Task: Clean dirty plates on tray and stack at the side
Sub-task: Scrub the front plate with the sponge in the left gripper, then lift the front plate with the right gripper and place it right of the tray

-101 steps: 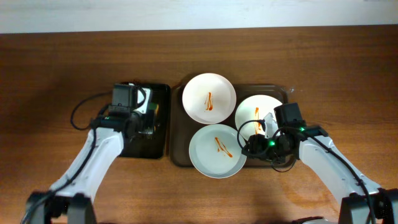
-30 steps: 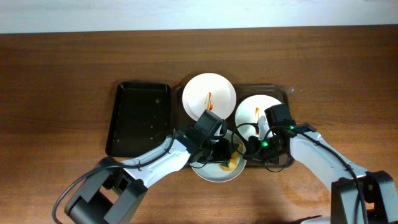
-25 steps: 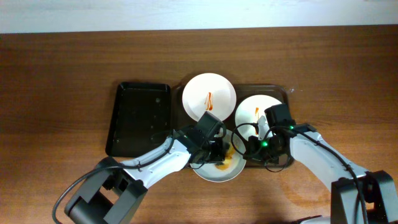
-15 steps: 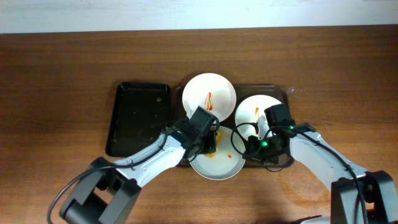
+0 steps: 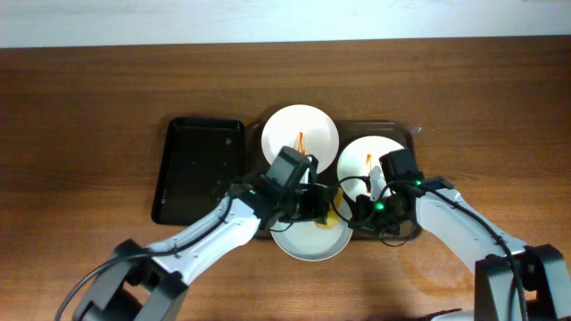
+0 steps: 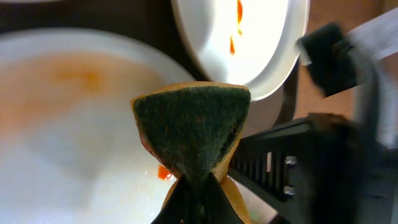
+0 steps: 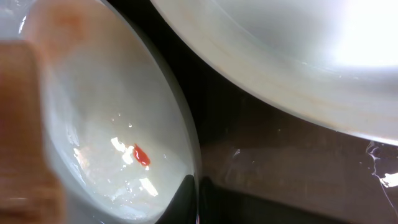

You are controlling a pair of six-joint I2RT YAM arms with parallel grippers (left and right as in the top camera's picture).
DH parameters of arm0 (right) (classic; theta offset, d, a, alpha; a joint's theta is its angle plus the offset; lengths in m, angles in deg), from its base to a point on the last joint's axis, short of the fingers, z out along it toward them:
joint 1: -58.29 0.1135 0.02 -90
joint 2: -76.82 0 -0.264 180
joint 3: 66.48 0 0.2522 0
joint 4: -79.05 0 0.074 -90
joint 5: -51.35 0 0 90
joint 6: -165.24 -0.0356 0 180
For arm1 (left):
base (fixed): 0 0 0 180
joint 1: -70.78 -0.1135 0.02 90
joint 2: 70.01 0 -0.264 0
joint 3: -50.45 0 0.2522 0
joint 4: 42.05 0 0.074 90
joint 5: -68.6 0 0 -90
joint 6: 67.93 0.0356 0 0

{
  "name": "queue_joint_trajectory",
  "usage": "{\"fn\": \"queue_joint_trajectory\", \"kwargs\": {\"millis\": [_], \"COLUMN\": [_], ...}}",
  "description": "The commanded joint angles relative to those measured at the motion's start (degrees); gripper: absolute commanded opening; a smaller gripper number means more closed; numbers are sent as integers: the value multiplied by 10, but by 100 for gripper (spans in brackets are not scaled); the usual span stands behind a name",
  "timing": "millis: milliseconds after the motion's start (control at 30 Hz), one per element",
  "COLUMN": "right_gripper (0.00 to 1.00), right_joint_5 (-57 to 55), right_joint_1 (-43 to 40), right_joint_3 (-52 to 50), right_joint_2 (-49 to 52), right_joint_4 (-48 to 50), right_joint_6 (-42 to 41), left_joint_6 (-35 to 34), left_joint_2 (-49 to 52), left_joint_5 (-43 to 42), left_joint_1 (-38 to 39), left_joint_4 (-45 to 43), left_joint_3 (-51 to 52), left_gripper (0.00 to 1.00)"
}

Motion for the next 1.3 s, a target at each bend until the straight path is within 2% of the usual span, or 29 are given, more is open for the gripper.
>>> {"fn": "queue_joint_trajectory", "kwargs": {"millis": [0,133,333,467,600,900,1100,1267], "right_gripper": [4,4,4,4,4,4,4,4], "right_joint_5": [-3,-3,-3,-3,-3,-12,-29,-65], "right_joint_1": [4,4,4,4,4,4,4,4], "right_joint_3": [7,7,7,7,7,7,17,53], "right_joint_2": [3,3,3,3,3,3,-3,-40], "right_joint_4": [0,0,0,-1,-3,-7,-5,-27], "right_joint_6": [2,1,1,2,2,2,15,30], "left_joint_6": [-25,-40,-46,-43,5,105,137,161], "left_joint_2": [35,56,85,92,87,21,-82,-139], "left_joint_5": [-33,-56,-44,52,112,146,143,177], "left_joint_1": [19,33,41,35,11,-84,-90,-109], "left_joint_4": [-4,-18,-11,14,10,46,147,156], "left_joint_3": [2,2,2,2,2,2,2,2], "left_gripper": [0,0,0,0,0,0,0,0]}}
